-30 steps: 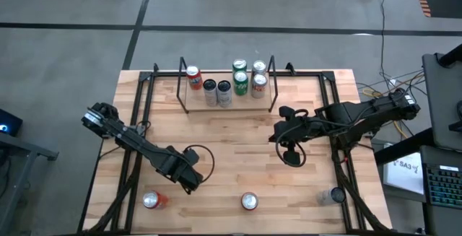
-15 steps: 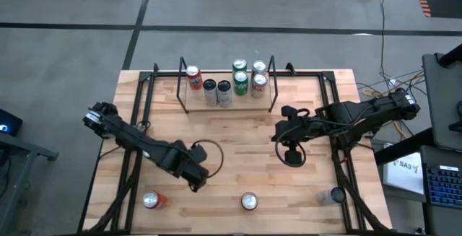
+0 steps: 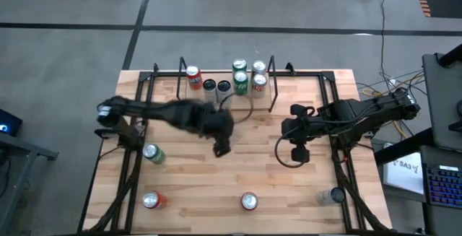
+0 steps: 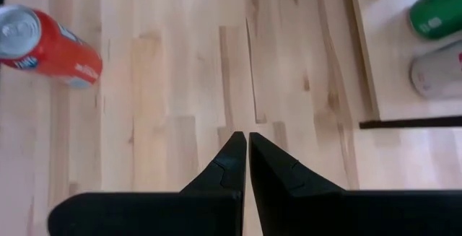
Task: Sort soda cans
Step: Put the red silver soda can on the shelf and align it with the other red silver soda cans
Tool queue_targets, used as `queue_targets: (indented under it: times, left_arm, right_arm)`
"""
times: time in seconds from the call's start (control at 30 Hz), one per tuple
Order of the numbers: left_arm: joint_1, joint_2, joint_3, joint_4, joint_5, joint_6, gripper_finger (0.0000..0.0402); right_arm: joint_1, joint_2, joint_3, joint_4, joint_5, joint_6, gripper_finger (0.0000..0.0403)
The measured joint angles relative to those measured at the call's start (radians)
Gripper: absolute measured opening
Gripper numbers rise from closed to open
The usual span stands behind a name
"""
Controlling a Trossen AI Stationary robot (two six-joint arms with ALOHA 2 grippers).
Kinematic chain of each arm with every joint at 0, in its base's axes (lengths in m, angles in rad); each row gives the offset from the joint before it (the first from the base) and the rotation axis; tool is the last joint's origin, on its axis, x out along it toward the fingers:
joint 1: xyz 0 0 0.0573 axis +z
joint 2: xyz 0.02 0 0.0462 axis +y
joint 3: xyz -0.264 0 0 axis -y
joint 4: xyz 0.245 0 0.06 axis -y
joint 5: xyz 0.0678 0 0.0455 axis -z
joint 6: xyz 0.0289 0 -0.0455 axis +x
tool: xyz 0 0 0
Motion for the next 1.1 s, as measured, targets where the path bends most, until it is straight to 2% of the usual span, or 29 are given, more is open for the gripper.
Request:
queue_targets:
  times: [0.23,0.47,0.63,0.8,1.1]
  left_arm:
    - [0.133,0.186,0.288,-0.112,0.015,0.248,0.0289]
    - [0.195,0.352,0.499,-0.185,0.015,0.382,0.0289]
    - [0.220,0.380,0.469,-0.157,-0.002,0.423,0.0289]
    - [0.232,0.410,0.464,-0.125,-0.106,0.425,0.0289]
    - [0.244,0.472,0.464,-0.056,-0.102,0.454,0.0289]
  right_arm:
    - [0.000,-0.001,0.000,-0.026,0.000,-0.007,0.0009]
    - [0.000,-0.012,0.000,-0.026,0.000,-0.021,0.0009]
    - [0.000,-0.014,0.000,-0.024,0.004,-0.038,0.0009]
    - [-0.001,-0.013,-0.001,-0.012,0.005,-0.078,0.0009]
    - [-0.003,-0.012,-0.005,0.071,0.041,-0.168,0.0009]
